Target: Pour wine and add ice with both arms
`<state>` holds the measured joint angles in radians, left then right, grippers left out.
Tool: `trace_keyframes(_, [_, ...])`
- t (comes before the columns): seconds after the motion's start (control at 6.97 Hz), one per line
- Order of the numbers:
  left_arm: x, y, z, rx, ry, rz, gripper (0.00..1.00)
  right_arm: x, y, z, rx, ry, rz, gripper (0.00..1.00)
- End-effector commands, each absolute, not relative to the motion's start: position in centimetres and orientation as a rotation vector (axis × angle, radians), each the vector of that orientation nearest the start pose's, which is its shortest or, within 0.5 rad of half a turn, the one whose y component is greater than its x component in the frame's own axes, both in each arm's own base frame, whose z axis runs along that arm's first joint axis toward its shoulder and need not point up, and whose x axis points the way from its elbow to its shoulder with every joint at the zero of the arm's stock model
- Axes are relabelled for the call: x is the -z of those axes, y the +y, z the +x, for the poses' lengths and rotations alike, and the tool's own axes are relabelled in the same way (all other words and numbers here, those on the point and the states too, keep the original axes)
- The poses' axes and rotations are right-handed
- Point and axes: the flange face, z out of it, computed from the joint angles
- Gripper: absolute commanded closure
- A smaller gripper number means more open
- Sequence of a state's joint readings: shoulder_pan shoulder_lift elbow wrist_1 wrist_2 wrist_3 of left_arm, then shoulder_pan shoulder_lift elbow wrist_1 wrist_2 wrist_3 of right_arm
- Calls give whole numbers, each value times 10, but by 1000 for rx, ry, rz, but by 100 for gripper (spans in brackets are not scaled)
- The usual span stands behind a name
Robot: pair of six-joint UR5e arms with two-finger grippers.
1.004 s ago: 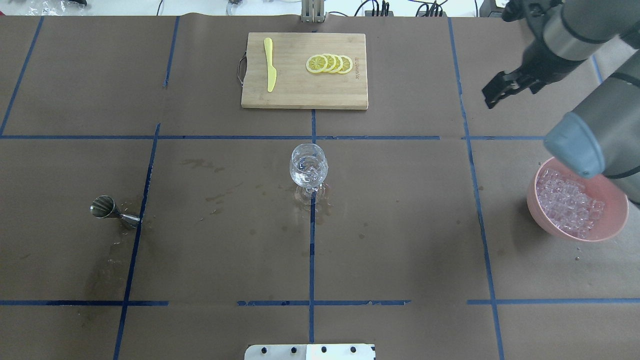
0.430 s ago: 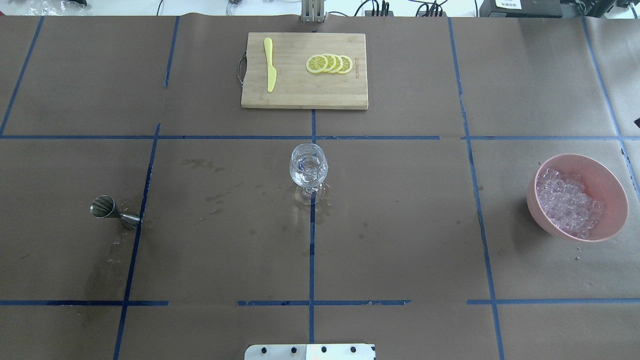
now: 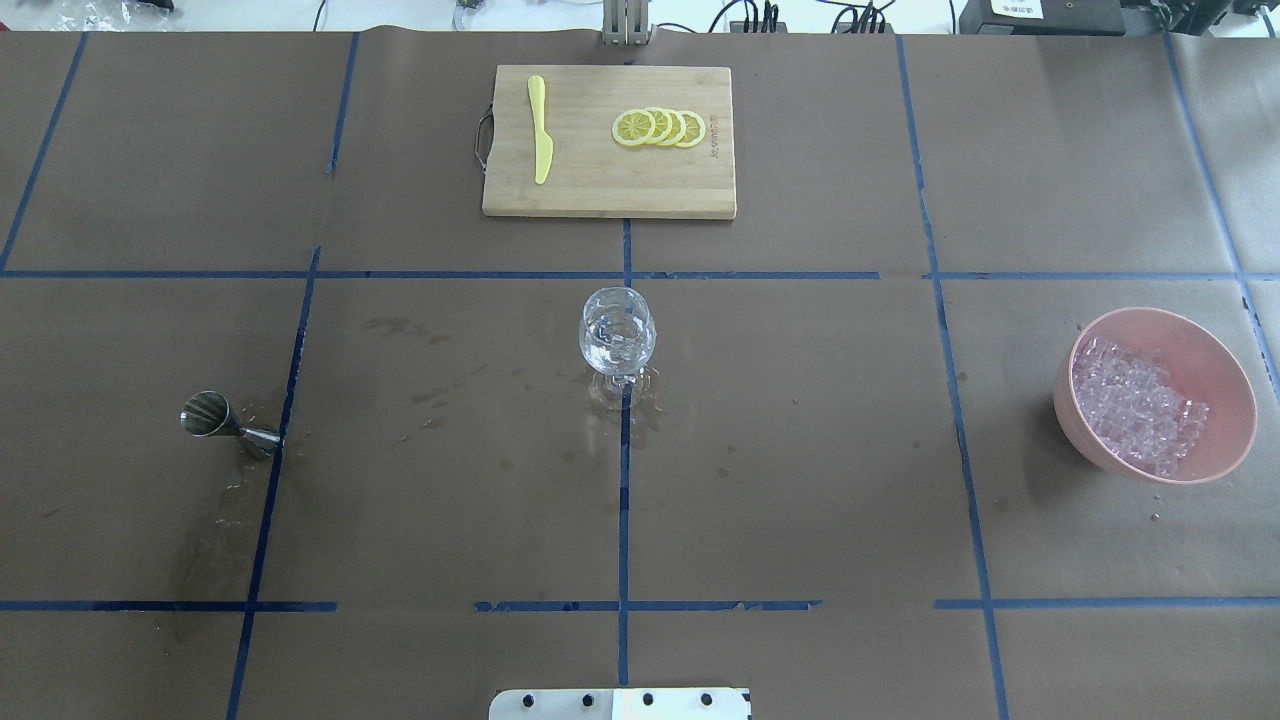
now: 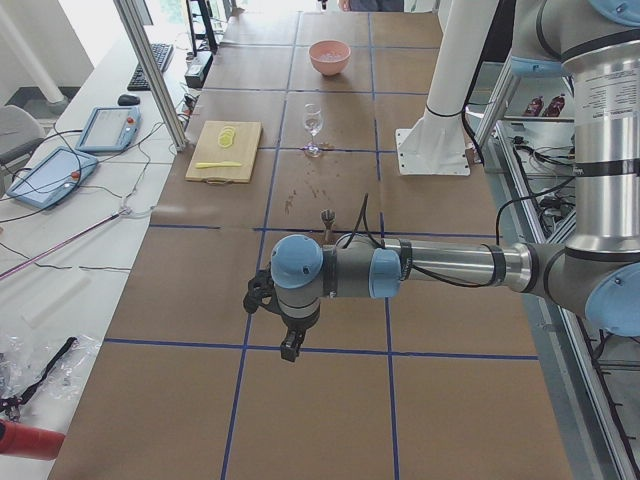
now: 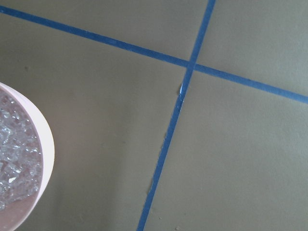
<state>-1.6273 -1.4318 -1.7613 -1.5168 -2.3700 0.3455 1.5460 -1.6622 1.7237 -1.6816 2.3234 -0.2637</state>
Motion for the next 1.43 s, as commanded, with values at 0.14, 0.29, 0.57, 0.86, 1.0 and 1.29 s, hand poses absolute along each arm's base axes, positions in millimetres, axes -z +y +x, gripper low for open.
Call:
trace_keyframes(0.14, [-629,-429,-86,-277,785,166,0,-659,-427,63,127,-755,-29,0])
trace_keyframes(0.29, [-629,-429,-86,-277,784,168,0,-653,-425,63,126,-752,-19,0])
trace_keyframes(0.57, [-629,-430,-86,-278,784,169,0,-650,-427,62,121,-758,-18,0])
trace_keyframes(0.86, [-624,-435,-87,-282,783,179,0,-647,-430,62,123,-758,-12,0])
trace_keyframes(1.0, [-624,-435,-87,-282,783,180,0,-647,-430,62,123,-758,-12,0])
trace_keyframes(1.29, [-625,-435,-87,-282,784,178,0,-645,-433,62,125,-757,-7,0])
